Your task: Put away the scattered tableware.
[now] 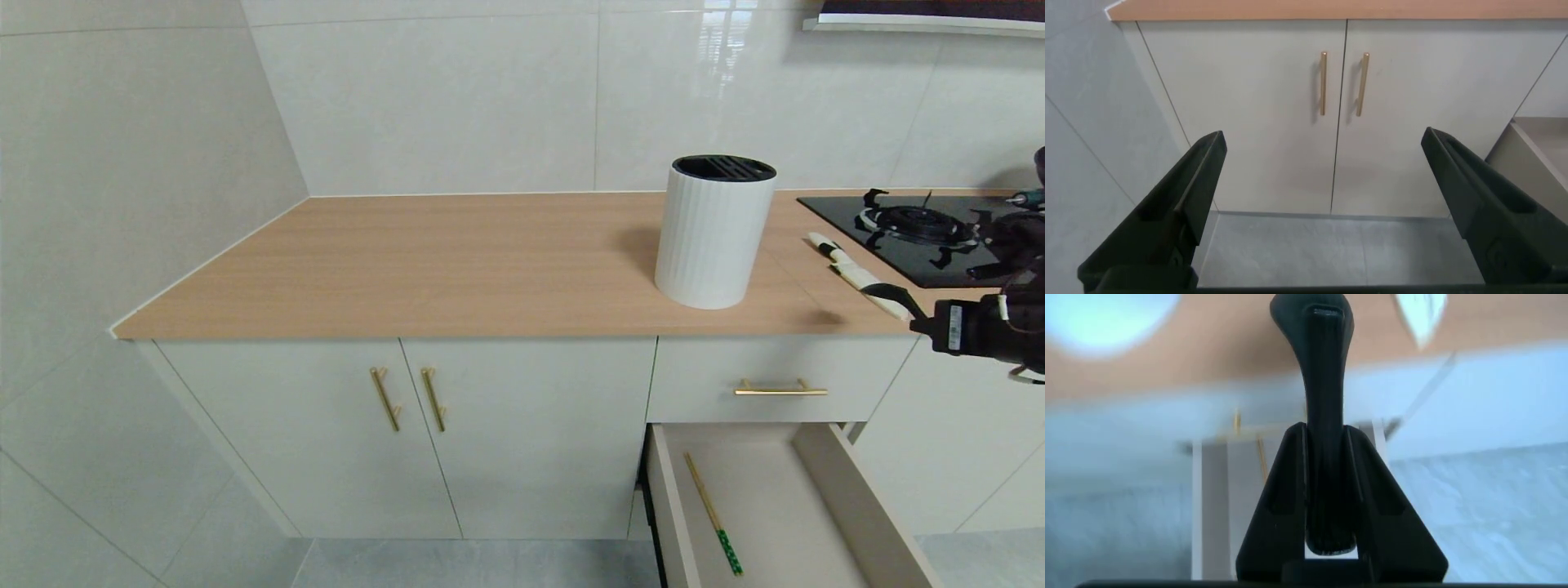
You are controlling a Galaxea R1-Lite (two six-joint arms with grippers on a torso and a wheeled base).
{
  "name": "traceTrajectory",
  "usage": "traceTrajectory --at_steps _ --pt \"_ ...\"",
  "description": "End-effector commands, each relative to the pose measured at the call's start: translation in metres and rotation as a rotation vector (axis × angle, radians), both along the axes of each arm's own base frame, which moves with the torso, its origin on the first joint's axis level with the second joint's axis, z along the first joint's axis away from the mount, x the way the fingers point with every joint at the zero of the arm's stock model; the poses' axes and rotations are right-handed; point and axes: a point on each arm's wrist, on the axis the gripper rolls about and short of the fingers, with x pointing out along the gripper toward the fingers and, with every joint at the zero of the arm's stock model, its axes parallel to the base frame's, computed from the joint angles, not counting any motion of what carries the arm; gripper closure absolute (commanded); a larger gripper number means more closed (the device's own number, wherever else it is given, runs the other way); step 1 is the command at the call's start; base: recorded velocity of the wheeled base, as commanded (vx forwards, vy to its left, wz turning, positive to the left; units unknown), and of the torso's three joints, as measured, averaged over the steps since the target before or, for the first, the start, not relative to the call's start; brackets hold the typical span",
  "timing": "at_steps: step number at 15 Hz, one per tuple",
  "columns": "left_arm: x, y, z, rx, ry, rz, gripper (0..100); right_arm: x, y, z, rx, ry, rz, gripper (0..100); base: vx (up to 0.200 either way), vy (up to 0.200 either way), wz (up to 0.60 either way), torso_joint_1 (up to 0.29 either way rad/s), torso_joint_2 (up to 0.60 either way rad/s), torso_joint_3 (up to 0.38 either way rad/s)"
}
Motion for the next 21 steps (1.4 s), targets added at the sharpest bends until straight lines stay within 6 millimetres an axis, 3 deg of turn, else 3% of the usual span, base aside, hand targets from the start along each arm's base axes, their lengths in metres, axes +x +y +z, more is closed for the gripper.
traceTrajectory --at_steps 1,5,10,21 --pt "0.000 0.000 0.000 0.000 0.000 0.000 0 -0.044 0.006 0.003 -0.018 -0.050 0.009 100 0.000 0.000 0.00 0.000 0.00 0.000" --pt "0.000 0.000 0.000 0.000 0.000 0.000 0 -0.050 0.011 -0.018 -0.075 0.007 0.067 100 0.000 0.000 0.00 0.000 0.00 0.000" --pt "0.000 0.000 0.000 0.000 0.000 0.000 0 -0.050 0.011 -0.027 -0.112 0.048 0.087 100 0.000 0.000 0.00 -0.007 0.02 0.014" --pt "0.000 0.000 0.000 0.000 0.000 0.000 0 -0.039 0.013 -0.045 -0.102 0.123 0.108 100 0.000 0.000 0.00 -0.170 0.45 0.267"
